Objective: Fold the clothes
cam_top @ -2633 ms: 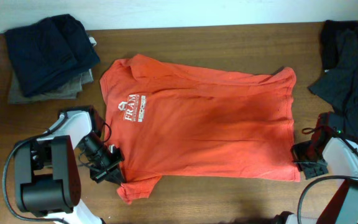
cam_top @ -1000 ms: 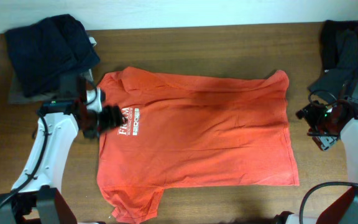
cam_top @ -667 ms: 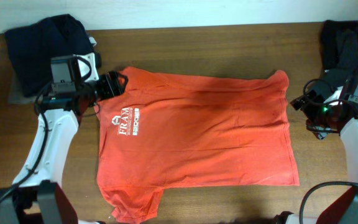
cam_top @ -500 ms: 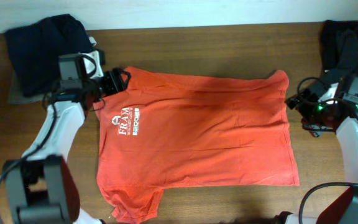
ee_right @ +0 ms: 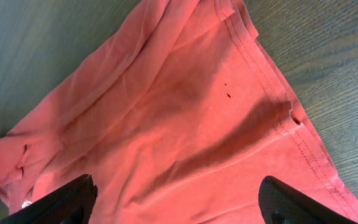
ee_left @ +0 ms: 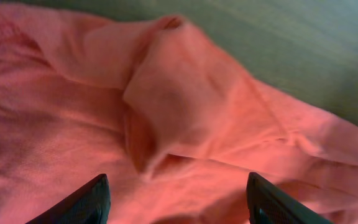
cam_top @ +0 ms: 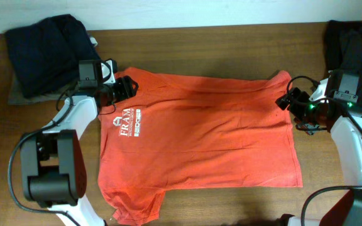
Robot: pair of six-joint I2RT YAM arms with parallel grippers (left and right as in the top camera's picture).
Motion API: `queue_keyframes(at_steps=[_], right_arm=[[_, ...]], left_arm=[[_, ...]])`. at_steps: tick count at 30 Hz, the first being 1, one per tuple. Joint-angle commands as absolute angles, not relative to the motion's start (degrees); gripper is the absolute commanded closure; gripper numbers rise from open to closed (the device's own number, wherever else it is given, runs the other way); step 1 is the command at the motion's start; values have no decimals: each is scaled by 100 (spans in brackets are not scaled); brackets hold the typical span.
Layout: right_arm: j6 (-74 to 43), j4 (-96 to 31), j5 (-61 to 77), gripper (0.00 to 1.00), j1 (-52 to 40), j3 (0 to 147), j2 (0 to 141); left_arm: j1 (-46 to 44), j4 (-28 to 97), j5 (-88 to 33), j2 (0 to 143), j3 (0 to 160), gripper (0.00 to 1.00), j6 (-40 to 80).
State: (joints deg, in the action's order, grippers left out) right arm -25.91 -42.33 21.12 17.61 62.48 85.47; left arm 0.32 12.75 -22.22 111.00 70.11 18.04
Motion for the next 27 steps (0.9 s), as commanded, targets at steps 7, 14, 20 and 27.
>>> queue_keyframes(at_steps=[7, 14, 20, 27], right_arm=[[-2528, -4259, 2187, 12, 1719, 6344, 8534], [-2528, -4263, 2187, 12, 1719, 6342, 8534], [-2528, -4303, 2187, 12, 1719, 6337, 8534], [-2528, -4366, 2185, 12, 1719, 6331, 8536]], left_arm=[[-23, 425, -2034, 11511, 7089, 37, 1861], [-137, 432, -1881, 11716, 7089, 42, 1861], [-314, 429, -1994, 11716, 7159, 66, 1931], [-338, 432, -2034, 11714, 7721, 88, 2141]])
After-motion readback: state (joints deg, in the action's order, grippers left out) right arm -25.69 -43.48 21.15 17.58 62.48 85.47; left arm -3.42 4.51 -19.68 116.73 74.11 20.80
